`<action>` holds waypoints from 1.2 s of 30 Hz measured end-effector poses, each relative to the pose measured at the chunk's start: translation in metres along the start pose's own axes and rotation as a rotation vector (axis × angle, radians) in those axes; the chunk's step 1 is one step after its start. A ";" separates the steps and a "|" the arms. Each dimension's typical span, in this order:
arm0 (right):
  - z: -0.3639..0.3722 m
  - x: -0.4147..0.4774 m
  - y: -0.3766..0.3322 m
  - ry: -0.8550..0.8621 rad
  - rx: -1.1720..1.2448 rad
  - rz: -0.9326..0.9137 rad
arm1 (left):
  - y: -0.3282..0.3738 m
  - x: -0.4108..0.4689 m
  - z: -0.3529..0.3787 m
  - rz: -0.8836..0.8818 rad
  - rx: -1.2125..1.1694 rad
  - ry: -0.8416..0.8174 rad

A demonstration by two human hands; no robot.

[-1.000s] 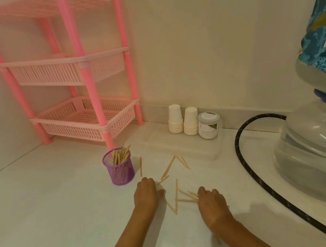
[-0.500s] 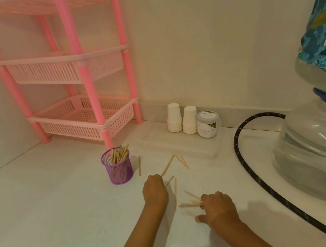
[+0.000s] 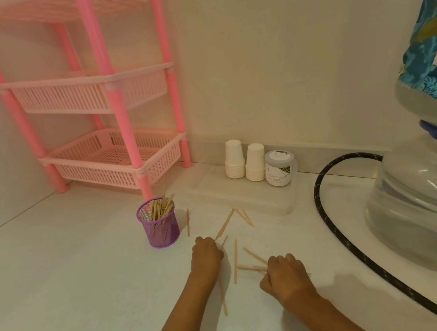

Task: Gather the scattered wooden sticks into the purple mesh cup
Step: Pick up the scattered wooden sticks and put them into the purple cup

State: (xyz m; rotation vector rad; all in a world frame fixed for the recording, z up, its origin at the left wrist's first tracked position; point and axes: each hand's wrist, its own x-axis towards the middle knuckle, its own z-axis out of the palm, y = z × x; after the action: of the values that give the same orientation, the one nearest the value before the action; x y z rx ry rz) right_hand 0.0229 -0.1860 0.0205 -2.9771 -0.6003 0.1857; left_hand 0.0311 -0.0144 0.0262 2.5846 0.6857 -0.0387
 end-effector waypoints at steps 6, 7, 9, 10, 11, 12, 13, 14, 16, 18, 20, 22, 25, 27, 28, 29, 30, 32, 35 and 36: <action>-0.002 0.012 -0.003 0.193 0.240 0.024 | -0.005 0.017 -0.014 0.064 -0.110 0.110; -0.004 0.014 -0.006 0.203 0.246 0.020 | -0.005 0.019 -0.014 0.086 -0.129 0.133; -0.008 0.017 -0.010 0.223 0.263 0.017 | -0.002 0.025 -0.012 0.140 -0.159 0.146; -0.010 0.020 -0.011 0.221 0.286 0.016 | 0.001 0.027 -0.010 0.163 -0.157 0.144; -0.011 0.023 -0.013 0.208 0.325 0.021 | 0.004 0.030 -0.008 0.180 -0.150 0.142; -0.013 0.028 -0.014 0.191 0.374 0.034 | 0.007 0.032 -0.005 0.187 -0.140 0.137; -0.015 0.033 -0.015 0.180 0.409 0.054 | 0.011 0.035 -0.002 0.184 -0.124 0.130; -0.017 0.040 -0.016 0.182 0.418 0.073 | 0.014 0.037 0.001 0.175 -0.099 0.125; -0.020 0.055 -0.016 0.199 0.365 0.102 | 0.020 0.041 0.006 0.157 -0.046 0.125; -0.024 0.070 -0.015 0.203 0.298 0.128 | 0.024 0.044 0.010 0.144 0.001 0.135; -0.026 0.085 -0.015 0.192 0.244 0.143 | 0.026 0.046 0.011 0.130 0.032 0.144; -0.026 0.098 -0.016 0.171 0.177 0.139 | 0.028 0.048 0.012 0.118 0.045 0.149; -0.024 0.111 -0.019 0.133 0.091 0.124 | 0.030 0.054 0.013 0.098 0.064 0.154; -0.021 0.118 -0.022 0.118 0.063 0.125 | 0.031 0.058 0.013 0.080 0.083 0.153; -0.019 0.120 -0.022 0.119 0.051 0.127 | 0.032 0.059 0.012 0.070 0.088 0.150; -0.019 0.123 -0.023 0.122 0.037 0.135 | 0.032 0.062 0.012 0.058 0.086 0.142; -0.019 0.125 -0.023 0.125 0.026 0.146 | 0.033 0.064 0.010 0.044 0.080 0.130; -0.019 0.129 -0.024 0.123 0.024 0.163 | 0.036 0.068 0.008 0.020 0.056 0.105; -0.021 0.132 -0.026 0.112 0.070 0.191 | 0.038 0.073 0.006 -0.013 0.005 0.059; -0.021 0.133 -0.025 0.106 0.106 0.215 | 0.039 0.073 0.005 -0.028 -0.013 0.042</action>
State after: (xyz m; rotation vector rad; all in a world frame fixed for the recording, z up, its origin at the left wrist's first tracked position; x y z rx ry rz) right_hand 0.1381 -0.1126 0.0313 -2.9205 -0.2501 0.0730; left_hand 0.1135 -0.0127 0.0277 2.5704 0.7352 0.0116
